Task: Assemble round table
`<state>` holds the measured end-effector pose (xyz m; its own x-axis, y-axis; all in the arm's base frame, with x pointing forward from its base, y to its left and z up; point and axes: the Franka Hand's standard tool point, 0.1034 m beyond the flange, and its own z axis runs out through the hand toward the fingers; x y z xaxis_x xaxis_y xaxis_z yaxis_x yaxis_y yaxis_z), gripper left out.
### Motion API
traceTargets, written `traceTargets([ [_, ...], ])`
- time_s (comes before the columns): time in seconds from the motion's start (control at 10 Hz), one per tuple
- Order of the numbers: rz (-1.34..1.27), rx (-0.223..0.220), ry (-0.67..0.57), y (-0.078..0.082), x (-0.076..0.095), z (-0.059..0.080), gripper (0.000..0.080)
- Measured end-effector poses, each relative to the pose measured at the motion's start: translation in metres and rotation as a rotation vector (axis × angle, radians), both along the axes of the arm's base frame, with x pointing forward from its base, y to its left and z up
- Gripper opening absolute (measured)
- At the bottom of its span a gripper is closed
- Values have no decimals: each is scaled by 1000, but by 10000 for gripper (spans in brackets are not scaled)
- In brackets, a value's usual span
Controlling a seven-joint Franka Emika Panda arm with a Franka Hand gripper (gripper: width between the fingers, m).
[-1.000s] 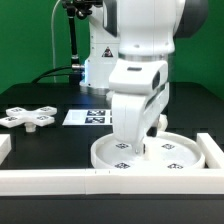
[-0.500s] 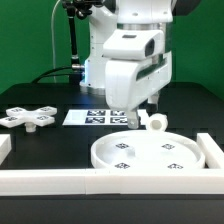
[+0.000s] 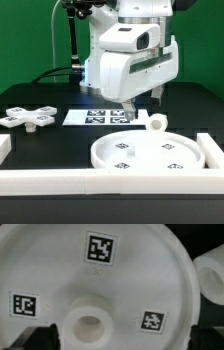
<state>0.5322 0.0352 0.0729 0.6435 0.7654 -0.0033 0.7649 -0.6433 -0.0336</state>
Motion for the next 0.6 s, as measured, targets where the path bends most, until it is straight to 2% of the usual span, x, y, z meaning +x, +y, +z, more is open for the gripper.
traceTargets([
  [0.2,-131,5,-1,-1,0,-1,649],
  [0.6,-719,14,39,-4,-20,-11,649],
])
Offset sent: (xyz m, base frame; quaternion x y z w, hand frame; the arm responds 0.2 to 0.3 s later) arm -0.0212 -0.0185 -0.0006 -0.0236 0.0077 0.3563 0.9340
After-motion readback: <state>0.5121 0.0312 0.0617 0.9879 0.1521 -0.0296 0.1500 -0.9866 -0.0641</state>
